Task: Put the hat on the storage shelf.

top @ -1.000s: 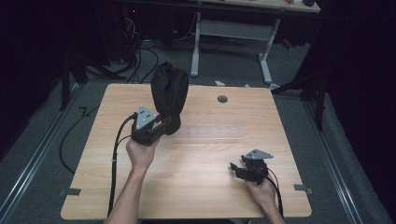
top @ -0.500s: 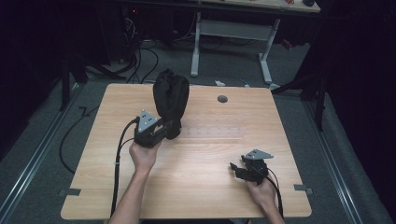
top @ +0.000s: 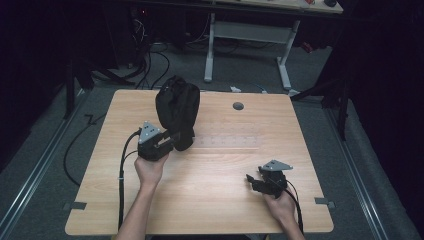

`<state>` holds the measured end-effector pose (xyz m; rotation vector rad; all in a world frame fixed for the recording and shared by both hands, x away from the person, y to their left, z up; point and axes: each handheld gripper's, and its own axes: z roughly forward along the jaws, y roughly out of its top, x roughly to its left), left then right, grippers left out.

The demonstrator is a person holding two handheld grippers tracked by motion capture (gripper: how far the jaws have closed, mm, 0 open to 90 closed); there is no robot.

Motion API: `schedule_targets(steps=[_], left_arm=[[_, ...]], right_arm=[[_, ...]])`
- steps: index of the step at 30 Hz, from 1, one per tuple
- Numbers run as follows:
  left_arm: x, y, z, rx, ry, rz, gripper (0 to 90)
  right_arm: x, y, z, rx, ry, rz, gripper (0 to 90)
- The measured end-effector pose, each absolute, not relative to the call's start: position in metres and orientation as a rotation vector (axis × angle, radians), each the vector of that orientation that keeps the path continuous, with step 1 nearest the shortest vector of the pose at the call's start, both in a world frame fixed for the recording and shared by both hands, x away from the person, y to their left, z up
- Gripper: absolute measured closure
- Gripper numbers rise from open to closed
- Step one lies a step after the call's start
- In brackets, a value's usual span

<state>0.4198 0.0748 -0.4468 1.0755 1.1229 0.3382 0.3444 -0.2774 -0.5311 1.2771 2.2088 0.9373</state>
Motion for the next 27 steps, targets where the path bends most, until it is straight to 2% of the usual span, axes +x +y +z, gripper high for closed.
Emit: schedule_targets(steps=[7,13,17,27], left_arm=[[0.422,0.078,-0.448,1.085,1.179,0.309,39.3],[0.419,0.083,-0.445,1.086,1.17,0.277,25.4],[0.416,0.085,-0.445,1.1,1.172,0.259,22.3],[0.405,0.097,-0.448,1.108,1.192,0.238,22.5]], right_arm=[[0.344,-0.277,-0.531,1.279,2.209,0.937,39.2],[0.344,-0.277,-0.531,1.279,2.209,0.937,39.3],[0.344,-0.277,-0.531,1.278,2.209,0.938,39.2],[0.344,-0.277,-0.531,1.279,2.209,0.938,39.2]])
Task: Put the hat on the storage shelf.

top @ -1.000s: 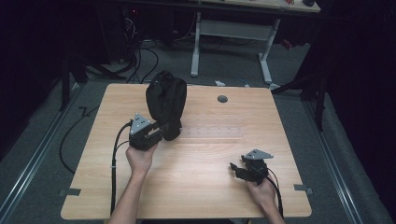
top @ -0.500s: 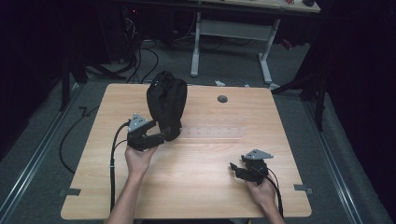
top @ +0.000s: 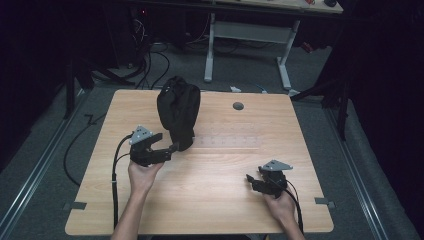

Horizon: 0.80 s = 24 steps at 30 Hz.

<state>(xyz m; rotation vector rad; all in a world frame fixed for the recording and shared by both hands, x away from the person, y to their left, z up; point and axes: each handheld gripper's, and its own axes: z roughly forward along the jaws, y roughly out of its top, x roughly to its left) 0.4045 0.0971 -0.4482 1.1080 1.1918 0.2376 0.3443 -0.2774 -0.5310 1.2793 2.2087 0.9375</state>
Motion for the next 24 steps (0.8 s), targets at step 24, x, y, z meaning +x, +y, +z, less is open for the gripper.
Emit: schedule_targets(steps=[24], left_arm=[[0.373,0.107,-0.496,1.21,1.278,0.225,23.3]], right_arm=[[0.344,-0.277,-0.531,1.279,2.21,0.938,39.2]])
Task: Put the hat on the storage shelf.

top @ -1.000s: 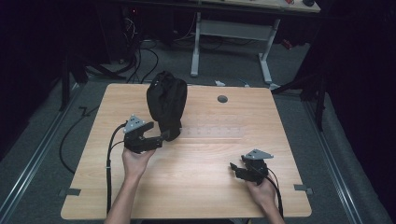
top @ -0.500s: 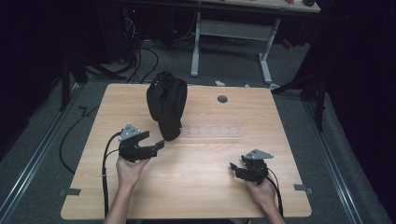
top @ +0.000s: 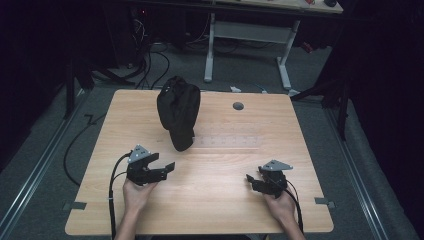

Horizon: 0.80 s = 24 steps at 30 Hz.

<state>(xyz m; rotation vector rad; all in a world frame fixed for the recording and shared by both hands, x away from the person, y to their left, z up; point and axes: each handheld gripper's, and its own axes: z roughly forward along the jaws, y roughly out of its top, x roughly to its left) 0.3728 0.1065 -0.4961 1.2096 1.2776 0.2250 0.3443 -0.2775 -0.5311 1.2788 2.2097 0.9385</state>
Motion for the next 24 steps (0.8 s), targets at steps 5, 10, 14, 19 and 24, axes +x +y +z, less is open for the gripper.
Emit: schedule_targets(steps=[5,10,14,19,24], left_arm=[[0.369,0.1,-0.515,1.303,1.31,0.281,24.2],[0.366,0.093,-0.529,1.36,1.314,0.339,23.9],[0.365,0.091,-0.539,1.384,1.32,0.376,24.0],[0.365,0.089,-0.546,1.419,1.335,0.42,23.1],[0.365,0.087,-0.547,1.42,1.337,0.431,23.2]], right_arm=[[0.344,-0.277,-0.531,1.282,2.209,0.939,39.2],[0.344,-0.277,-0.531,1.279,2.21,0.938,39.2],[0.344,-0.277,-0.531,1.279,2.21,0.939,39.2],[0.344,-0.277,-0.531,1.279,2.21,0.939,39.2],[0.344,-0.277,-0.531,1.28,2.209,0.939,39.2]])
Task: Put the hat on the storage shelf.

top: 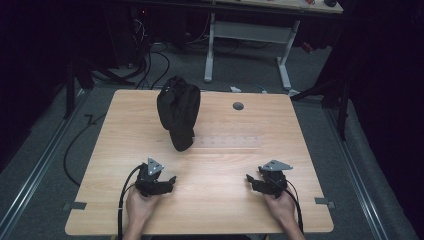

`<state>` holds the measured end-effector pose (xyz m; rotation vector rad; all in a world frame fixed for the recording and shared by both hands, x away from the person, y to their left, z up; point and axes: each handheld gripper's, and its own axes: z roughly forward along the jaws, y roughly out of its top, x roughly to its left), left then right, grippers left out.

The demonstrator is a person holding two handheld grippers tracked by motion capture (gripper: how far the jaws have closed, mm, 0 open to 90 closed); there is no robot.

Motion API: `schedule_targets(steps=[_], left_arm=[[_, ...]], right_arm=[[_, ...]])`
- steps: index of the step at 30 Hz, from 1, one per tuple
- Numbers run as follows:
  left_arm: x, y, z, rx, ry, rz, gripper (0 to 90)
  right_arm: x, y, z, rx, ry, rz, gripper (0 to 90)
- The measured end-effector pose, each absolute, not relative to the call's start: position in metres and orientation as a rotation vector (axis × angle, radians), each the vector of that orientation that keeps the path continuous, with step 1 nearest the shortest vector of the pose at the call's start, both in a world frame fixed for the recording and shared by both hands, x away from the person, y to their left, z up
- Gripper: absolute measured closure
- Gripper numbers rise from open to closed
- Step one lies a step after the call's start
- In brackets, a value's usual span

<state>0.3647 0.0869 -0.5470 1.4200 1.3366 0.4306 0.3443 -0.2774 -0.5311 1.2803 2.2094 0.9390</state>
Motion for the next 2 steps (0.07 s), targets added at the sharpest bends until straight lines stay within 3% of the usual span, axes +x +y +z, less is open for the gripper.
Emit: schedule_targets(steps=[2], left_arm=[[0.3647,0.0869,-0.547,1.42,1.337,0.431,23.2]], right_arm=[[0.3443,-0.2774,-0.5311,1.28,2.21,0.939,39.2]])
